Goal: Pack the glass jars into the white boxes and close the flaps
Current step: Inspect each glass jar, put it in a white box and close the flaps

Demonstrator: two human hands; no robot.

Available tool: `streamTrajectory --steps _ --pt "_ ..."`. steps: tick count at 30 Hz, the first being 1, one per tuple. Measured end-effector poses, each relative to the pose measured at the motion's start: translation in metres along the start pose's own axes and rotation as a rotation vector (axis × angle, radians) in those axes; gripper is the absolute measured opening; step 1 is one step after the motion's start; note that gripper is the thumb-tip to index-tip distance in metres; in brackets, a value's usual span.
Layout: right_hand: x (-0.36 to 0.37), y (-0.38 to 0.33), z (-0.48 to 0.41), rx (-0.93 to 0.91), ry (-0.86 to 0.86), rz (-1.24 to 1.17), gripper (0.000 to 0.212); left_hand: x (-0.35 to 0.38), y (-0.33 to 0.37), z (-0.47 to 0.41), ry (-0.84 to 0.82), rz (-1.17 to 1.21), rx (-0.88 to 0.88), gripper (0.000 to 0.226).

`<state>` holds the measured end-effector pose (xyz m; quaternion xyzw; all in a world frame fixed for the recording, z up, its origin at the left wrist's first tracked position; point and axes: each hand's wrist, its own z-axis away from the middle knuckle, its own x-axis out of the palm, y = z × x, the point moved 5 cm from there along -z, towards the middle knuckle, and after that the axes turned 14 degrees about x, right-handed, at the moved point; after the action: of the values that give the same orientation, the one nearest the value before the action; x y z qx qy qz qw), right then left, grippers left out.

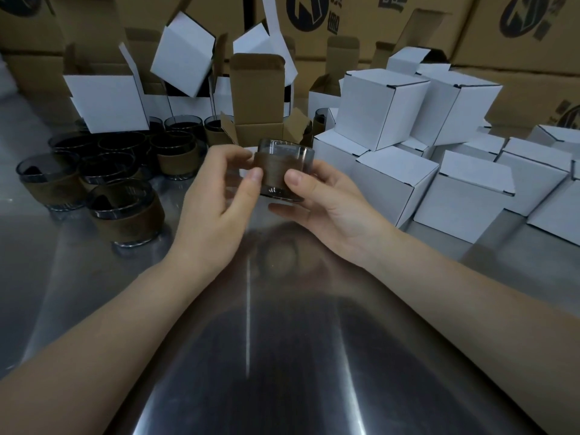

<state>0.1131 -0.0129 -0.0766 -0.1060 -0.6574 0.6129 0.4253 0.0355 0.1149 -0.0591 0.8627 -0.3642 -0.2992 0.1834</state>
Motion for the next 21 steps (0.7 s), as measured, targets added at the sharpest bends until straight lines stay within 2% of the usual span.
streamTrajectory --steps 5,8,11,15,18,21 --pt "-0.002 -0.004 0.001 -0.066 0.093 -0.065 0.07 0.001 0.019 0.0 0.012 -0.222 0.238 0.031" --pt "-0.002 -0.007 0.003 -0.104 0.132 -0.061 0.077 0.006 0.022 0.002 -0.027 -0.25 0.265 0.038" --pt "-0.002 -0.007 0.004 -0.118 0.152 -0.081 0.068 0.005 0.021 0.002 -0.007 -0.185 0.174 0.047" --pt "-0.003 -0.008 0.005 -0.096 0.18 -0.112 0.038 0.004 0.004 0.003 0.003 0.057 -0.095 0.059" --pt "-0.004 -0.008 0.006 -0.117 0.193 -0.038 0.02 0.005 0.0 0.002 0.012 0.338 -0.196 0.051" --pt "0.001 -0.007 0.008 -0.155 0.197 0.093 0.022 0.005 -0.005 0.001 0.05 0.495 -0.262 0.045"
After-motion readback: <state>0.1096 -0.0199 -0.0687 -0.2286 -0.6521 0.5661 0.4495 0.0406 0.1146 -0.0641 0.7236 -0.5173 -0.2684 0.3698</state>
